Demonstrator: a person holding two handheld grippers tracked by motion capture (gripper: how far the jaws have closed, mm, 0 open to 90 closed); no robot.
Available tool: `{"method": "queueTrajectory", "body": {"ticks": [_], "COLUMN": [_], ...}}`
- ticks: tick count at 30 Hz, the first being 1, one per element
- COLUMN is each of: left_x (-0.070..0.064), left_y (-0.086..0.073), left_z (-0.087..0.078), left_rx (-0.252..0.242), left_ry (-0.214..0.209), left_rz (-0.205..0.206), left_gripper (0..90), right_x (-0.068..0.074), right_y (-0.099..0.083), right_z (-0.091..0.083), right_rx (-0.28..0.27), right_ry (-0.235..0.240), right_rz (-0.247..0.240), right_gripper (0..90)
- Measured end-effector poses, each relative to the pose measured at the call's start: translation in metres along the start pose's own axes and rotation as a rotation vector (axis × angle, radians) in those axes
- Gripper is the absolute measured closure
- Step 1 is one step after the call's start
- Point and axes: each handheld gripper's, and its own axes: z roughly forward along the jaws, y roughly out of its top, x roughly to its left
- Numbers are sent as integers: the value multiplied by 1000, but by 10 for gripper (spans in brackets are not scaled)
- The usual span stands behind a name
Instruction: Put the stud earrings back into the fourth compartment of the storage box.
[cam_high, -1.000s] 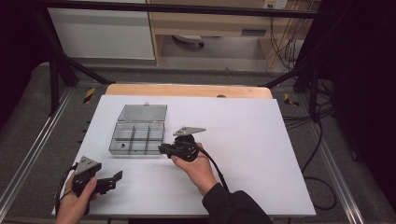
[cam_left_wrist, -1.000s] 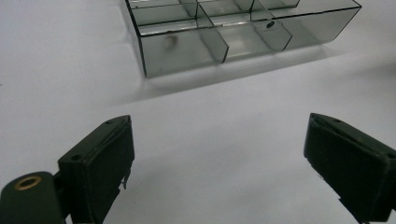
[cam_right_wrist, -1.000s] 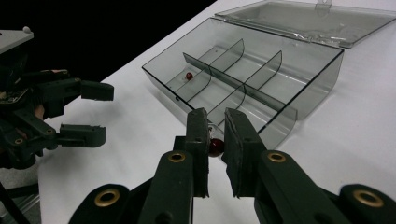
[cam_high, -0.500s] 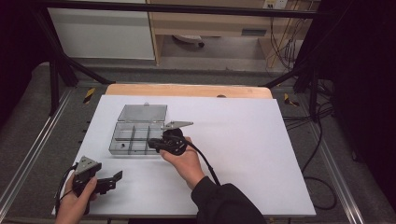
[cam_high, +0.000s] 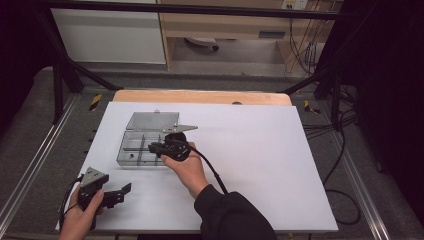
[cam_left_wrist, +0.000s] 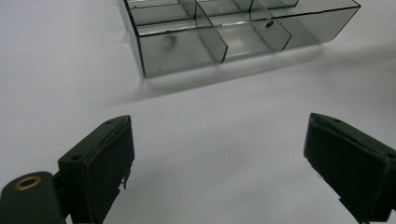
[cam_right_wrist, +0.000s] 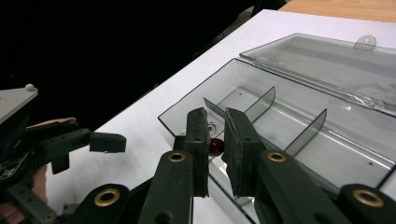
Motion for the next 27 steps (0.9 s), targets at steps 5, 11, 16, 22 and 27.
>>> {"method": "queueTrajectory", "body": {"ticks": [5, 11, 16, 22, 27], "left_x": [0, 0, 0, 0, 0], "left_y": [0, 0, 0, 0, 0], "left_z": [0, 0, 0, 1, 0], "left_rx": [0, 2, 2, 1, 1], "left_ry": [1, -1, 0, -1, -2], "left_rz": [1, 3, 3, 1, 2], "left_gripper": [89, 89, 89, 89, 89], "right_x": [0, 5, 6, 16, 25], "right_y": [1, -1, -2, -2, -3], "right_z": [11, 22, 34, 55, 74], "right_rx": [-2, 5, 15, 37, 68], "right_ry": [0, 6, 3, 6, 13], "right_rz": [16, 22, 35, 26, 13], "right_gripper": [804, 804, 803, 804, 804]}}
